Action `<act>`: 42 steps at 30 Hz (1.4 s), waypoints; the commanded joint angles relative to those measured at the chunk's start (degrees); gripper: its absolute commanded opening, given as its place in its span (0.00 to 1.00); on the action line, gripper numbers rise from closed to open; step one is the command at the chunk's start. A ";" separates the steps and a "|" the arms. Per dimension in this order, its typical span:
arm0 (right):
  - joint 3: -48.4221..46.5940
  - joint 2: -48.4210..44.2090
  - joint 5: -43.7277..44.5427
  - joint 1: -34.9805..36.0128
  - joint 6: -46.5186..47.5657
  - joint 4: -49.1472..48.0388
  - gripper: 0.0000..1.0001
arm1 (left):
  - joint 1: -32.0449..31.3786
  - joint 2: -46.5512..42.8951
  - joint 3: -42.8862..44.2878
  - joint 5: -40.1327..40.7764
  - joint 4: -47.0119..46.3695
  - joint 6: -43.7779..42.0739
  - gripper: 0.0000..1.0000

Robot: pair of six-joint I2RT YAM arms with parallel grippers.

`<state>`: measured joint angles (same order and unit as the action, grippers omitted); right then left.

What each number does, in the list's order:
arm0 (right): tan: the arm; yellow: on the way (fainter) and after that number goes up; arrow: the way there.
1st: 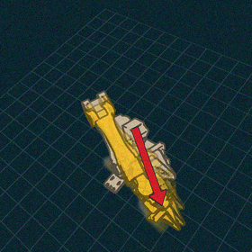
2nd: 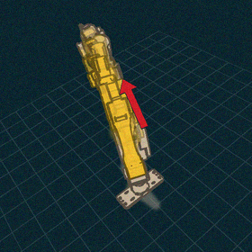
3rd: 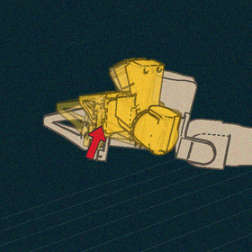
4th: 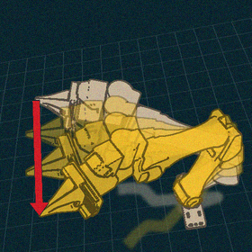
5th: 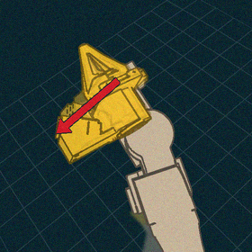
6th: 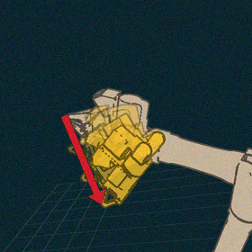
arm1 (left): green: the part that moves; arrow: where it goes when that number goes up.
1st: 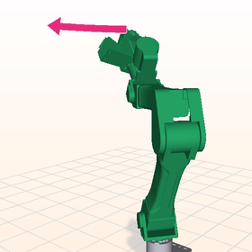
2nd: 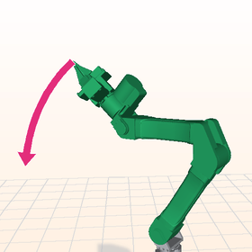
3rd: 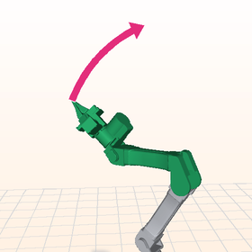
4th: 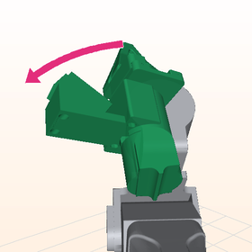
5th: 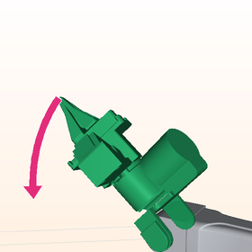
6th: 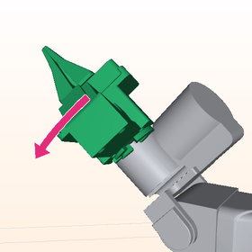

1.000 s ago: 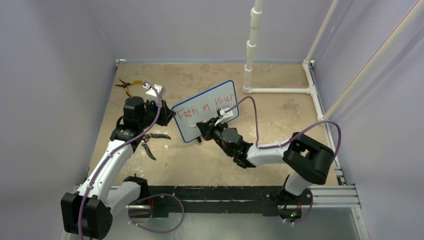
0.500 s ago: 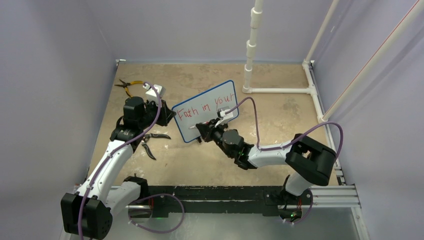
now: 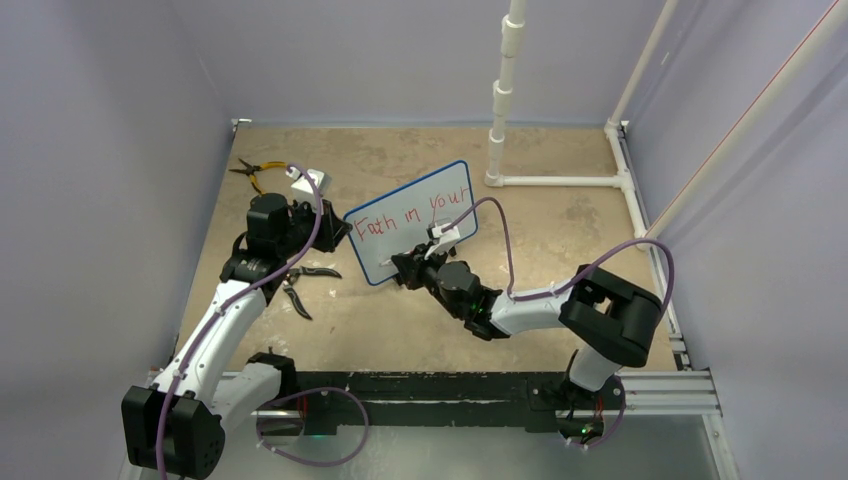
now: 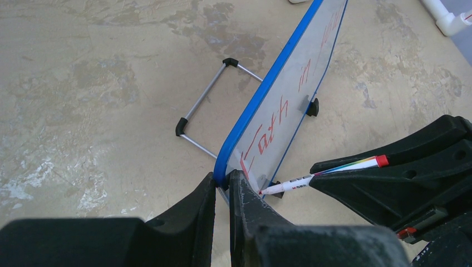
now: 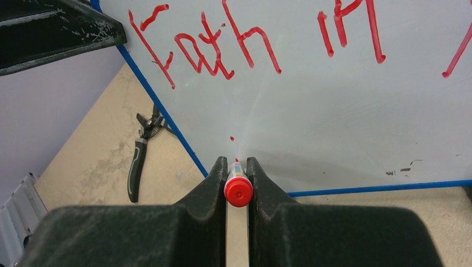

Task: Write a sentence on the whiteboard

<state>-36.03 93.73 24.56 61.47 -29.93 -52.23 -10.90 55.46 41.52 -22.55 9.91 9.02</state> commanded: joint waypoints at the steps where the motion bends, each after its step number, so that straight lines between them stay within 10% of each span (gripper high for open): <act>1: -2.79 0.18 2.60 0.20 0.07 0.16 0.00 | -0.02 -0.46 -0.62 -1.76 0.17 0.40 0.00; 42: -1.16 -0.80 5.30 0.27 -1.34 5.91 0.00 | -0.09 -0.27 -0.65 -2.15 -0.15 0.50 0.00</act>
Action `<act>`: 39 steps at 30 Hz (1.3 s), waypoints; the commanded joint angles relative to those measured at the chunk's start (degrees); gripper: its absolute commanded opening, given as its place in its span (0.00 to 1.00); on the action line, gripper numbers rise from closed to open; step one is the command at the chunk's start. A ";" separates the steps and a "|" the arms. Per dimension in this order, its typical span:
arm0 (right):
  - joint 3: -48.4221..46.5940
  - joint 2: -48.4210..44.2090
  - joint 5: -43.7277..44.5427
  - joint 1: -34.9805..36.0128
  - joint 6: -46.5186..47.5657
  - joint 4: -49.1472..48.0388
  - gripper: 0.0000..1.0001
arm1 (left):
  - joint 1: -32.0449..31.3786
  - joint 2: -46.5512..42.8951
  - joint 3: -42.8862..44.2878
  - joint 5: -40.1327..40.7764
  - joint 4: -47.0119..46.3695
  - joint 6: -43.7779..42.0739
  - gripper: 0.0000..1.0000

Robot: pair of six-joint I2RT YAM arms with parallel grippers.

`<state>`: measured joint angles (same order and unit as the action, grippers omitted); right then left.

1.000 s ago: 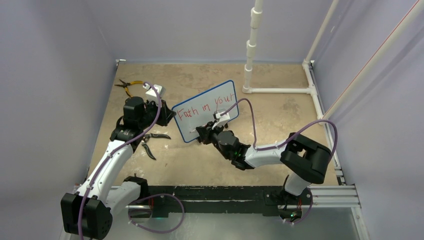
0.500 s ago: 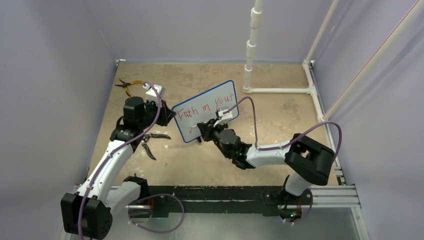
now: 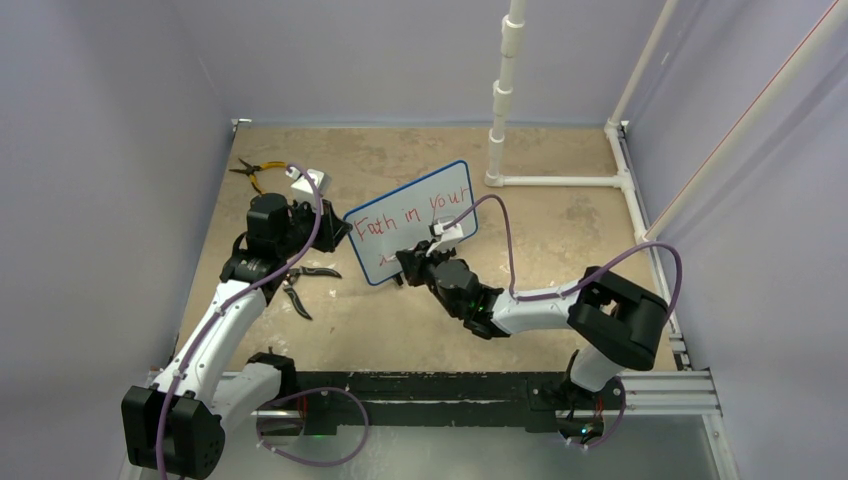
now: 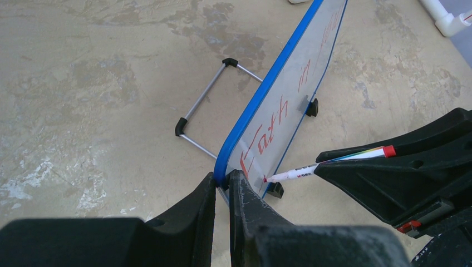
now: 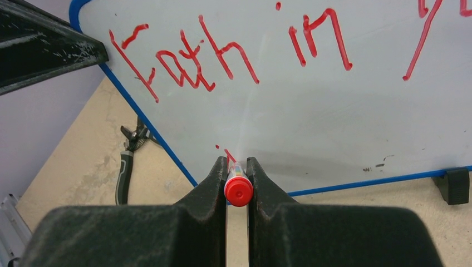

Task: Write a sentence on the whiteboard

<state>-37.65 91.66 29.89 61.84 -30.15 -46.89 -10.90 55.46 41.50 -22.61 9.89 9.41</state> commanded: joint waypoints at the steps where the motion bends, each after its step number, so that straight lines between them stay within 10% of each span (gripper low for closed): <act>1: 0.46 1.43 -0.23 -0.06 -1.21 0.58 0.00 | -0.09 -0.27 -0.63 -2.09 -0.13 0.09 0.00; 21: -2.16 4.76 -2.38 1.53 -0.53 -2.06 0.00 | -0.09 -0.09 -0.63 -1.99 -0.05 0.13 0.00; 39: 2.62 -10.06 0.12 1.53 -0.73 0.35 0.00 | -0.09 -0.09 -0.62 -1.55 0.04 0.02 0.00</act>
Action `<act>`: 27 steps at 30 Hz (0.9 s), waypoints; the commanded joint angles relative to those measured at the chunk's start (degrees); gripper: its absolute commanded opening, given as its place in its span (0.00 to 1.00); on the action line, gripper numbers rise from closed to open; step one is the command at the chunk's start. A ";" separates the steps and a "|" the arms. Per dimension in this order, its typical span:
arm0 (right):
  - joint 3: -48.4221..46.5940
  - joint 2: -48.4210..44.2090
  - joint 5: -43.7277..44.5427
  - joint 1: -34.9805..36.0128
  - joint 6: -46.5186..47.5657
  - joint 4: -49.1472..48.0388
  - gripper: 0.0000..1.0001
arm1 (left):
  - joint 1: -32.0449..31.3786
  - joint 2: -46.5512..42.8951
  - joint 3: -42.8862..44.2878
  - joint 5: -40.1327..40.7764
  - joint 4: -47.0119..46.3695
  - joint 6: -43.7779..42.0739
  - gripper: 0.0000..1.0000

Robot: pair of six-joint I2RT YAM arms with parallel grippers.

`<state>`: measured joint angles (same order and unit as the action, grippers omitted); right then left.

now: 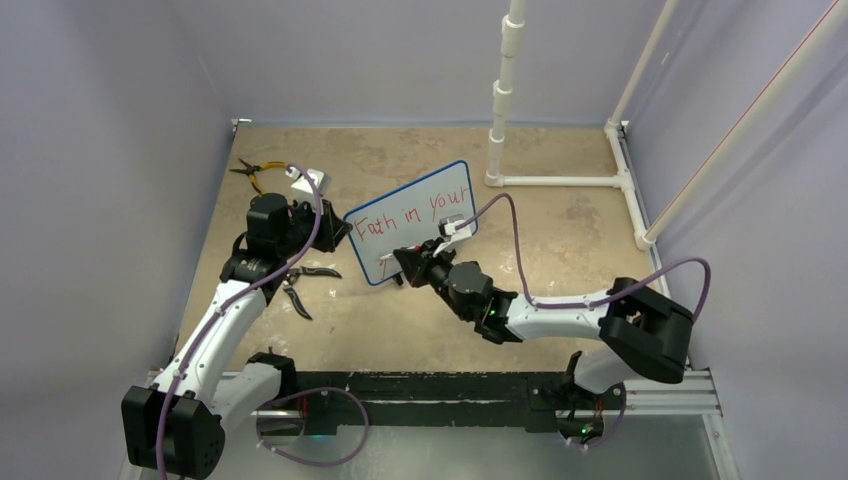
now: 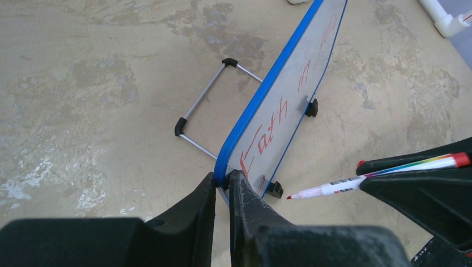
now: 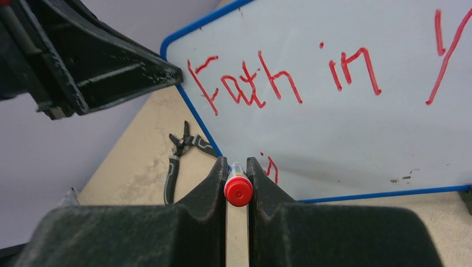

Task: Write a sentence on the whiteboard

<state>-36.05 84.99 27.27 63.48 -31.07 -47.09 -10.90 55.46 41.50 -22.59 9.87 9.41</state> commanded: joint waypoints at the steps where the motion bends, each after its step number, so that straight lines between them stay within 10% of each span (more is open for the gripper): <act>1: 1.19 -4.33 3.10 -0.05 0.48 1.05 0.00 | -0.09 -0.09 -0.63 -1.56 0.11 0.01 0.00; 27: 5.36 -15.90 -5.43 -5.94 10.55 3.57 0.00 | -0.09 -0.26 -0.71 -0.90 0.34 -0.18 0.00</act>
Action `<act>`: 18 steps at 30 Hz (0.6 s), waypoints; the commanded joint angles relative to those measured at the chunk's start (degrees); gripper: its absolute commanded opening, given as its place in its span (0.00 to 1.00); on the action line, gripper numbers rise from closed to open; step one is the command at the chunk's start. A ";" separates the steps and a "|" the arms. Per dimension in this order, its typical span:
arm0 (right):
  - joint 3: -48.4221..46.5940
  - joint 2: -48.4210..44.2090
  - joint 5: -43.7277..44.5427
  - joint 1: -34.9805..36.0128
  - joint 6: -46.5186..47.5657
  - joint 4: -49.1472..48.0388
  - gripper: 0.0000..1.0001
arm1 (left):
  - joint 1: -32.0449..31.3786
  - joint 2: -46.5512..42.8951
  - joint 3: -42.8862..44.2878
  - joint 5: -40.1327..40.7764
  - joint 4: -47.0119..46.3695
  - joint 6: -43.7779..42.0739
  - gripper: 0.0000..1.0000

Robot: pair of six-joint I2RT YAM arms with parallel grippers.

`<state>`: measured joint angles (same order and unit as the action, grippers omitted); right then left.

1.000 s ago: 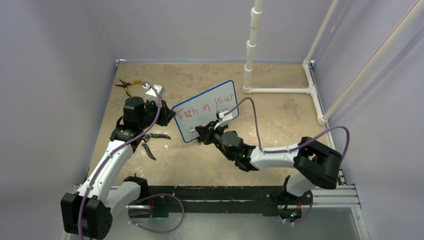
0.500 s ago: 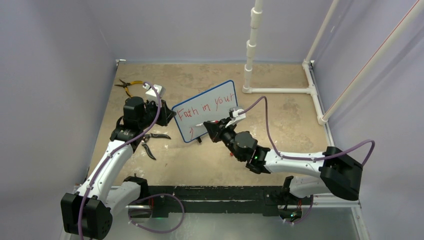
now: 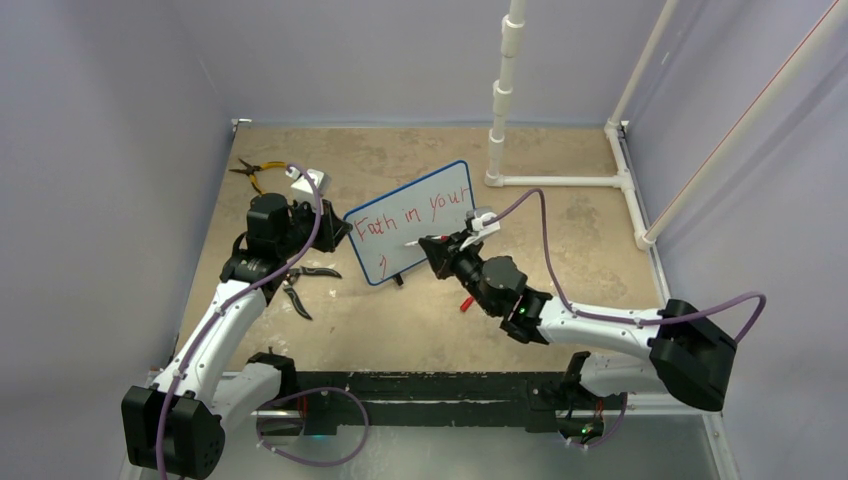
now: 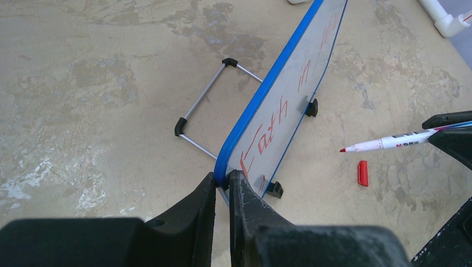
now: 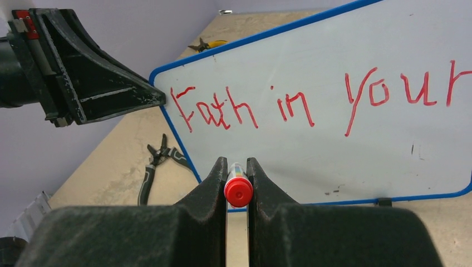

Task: Write a sentence on the whiteboard

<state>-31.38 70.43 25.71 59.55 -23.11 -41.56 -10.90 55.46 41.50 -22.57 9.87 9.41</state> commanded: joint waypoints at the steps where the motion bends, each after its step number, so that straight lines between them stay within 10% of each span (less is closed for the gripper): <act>1: 1.02 -1.39 -4.91 -2.85 2.71 -2.30 0.00 | -0.09 -0.27 -0.71 -0.91 0.27 -0.18 0.00; 18: 0.12 6.95 -8.87 -6.44 4.32 -9.93 0.00 | -0.09 0.06 -0.71 -0.71 0.33 -0.18 0.00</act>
<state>-29.21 75.05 18.04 52.82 -20.18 -46.83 -10.90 55.46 41.50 -22.55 9.87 9.41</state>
